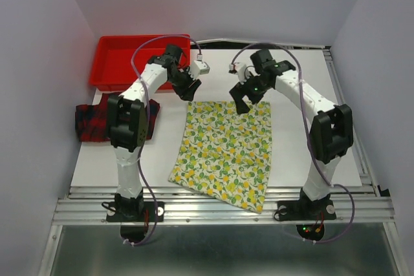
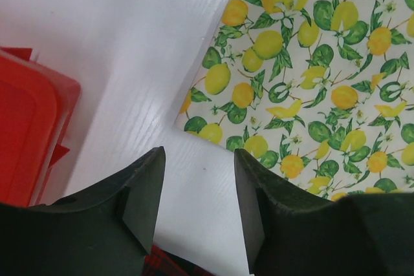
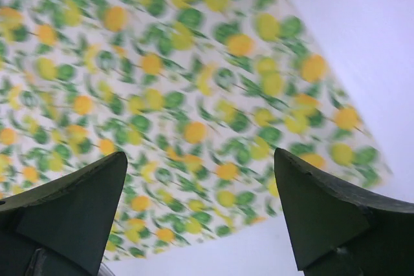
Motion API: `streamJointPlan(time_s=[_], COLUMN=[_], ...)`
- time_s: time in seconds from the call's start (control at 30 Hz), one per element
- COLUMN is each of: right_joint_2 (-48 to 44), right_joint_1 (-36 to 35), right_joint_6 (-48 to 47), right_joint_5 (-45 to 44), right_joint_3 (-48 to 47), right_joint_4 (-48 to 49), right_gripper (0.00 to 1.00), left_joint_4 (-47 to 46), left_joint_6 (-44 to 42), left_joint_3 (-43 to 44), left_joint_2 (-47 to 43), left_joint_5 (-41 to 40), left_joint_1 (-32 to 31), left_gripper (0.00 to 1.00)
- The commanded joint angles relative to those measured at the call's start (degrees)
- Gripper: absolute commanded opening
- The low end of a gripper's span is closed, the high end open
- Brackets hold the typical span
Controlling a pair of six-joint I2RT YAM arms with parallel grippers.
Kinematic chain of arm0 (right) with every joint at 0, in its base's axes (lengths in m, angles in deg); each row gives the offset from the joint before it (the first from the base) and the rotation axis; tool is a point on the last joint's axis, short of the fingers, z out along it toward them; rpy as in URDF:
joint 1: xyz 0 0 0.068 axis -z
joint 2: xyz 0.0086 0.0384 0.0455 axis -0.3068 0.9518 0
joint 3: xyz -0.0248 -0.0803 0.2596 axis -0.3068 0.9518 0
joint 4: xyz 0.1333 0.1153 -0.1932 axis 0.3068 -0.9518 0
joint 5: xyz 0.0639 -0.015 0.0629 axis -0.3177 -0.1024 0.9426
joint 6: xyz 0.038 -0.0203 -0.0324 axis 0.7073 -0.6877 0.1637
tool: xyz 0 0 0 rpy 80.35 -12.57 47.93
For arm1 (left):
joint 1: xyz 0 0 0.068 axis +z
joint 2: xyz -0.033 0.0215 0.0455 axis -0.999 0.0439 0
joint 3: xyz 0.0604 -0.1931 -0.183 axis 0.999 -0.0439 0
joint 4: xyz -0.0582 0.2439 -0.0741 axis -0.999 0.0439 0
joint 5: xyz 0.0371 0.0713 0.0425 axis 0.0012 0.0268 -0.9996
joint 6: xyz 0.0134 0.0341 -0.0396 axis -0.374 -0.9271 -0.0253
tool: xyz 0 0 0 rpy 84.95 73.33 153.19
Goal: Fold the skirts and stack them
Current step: Fold the skirt
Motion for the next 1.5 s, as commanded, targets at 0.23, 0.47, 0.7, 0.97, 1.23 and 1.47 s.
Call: streamJointPlan(time_s=[0.23, 0.47, 0.7, 0.97, 1.23, 1.47], right_joint_2=[13.93, 17.27, 18.68, 19.82, 20.53, 20.97], right_joint_1=[13.35, 13.87, 15.55, 16.69, 17.22, 17.22], right_joint_6=[-17.79, -20.35, -23.16, -23.78, -24.57, -25.1], right_joint_5=[-6.41, -7.82, -6.06, -4.83, -4.3, -5.27], right_joint_3=[-12.97, -12.01, -9.99, -9.72, -9.11, -8.31], right_joint_4=[-5.01, -1.32, -1.05, -0.97, -1.05, -0.88], right_gripper=[0.91, 0.77, 0.67, 0.61, 0.56, 0.35], left_joint_4=[5.35, 4.3, 4.21, 6.05, 8.77, 9.13], left_joint_6=[-10.68, -10.6, -10.77, -11.39, -14.2, -15.17], left_joint_3=[7.39, 7.65, 9.23, 14.33, 13.63, 11.96], left_joint_2=[6.19, 7.51, 9.09, 12.25, 13.66, 13.57], left_joint_5=[-1.48, -1.4, -2.36, -1.13, -0.69, -0.43], left_joint_1=[-1.92, -2.45, -2.71, -2.98, -3.59, -3.5], left_gripper=[0.54, 0.53, 0.5, 0.5, 0.5, 0.43])
